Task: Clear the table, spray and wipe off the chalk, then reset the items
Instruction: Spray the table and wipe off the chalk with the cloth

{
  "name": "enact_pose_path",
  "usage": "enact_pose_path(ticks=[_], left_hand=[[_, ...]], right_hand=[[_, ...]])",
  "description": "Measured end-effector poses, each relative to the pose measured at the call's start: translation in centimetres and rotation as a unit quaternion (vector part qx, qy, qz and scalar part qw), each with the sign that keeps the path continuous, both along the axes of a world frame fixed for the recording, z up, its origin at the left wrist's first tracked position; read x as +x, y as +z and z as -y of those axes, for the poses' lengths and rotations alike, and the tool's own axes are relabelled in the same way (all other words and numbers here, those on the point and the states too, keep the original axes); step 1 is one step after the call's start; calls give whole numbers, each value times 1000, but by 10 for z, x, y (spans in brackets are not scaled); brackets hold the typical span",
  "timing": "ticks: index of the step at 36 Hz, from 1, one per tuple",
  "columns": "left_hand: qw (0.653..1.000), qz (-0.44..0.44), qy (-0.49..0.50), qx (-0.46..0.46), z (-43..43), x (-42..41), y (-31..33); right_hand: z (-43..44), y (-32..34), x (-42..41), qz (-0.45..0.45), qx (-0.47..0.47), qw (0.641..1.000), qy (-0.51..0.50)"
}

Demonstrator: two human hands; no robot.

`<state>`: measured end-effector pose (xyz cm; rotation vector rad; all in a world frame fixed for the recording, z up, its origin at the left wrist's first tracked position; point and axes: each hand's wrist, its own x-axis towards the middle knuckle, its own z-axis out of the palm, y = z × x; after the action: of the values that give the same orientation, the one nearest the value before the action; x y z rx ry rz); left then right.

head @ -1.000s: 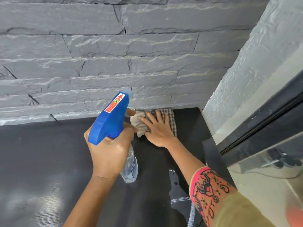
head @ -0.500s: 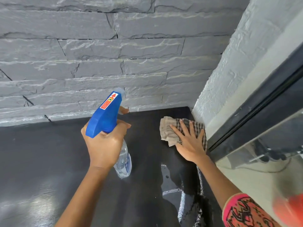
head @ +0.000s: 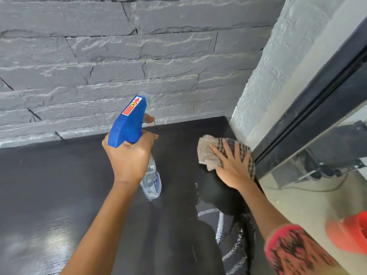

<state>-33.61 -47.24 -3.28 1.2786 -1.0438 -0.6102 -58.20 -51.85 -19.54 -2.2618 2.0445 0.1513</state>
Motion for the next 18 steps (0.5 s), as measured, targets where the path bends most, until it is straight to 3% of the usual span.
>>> enact_pose_path(ticks=[6, 11, 14, 18], left_hand=[[1000, 7, -3, 4, -2, 0, 4], [1000, 11, 0, 2, -2, -1, 6], [1000, 18, 6, 9, -6, 6, 7], [998, -4, 57, 29, -34, 21, 4]], right_hand=[[-25, 0, 65, 42, 13, 991, 126], [-100, -5, 50, 59, 18, 976, 210], [-129, -1, 21, 61, 11, 979, 193], [-110, 8, 5, 41, 16, 995, 85]])
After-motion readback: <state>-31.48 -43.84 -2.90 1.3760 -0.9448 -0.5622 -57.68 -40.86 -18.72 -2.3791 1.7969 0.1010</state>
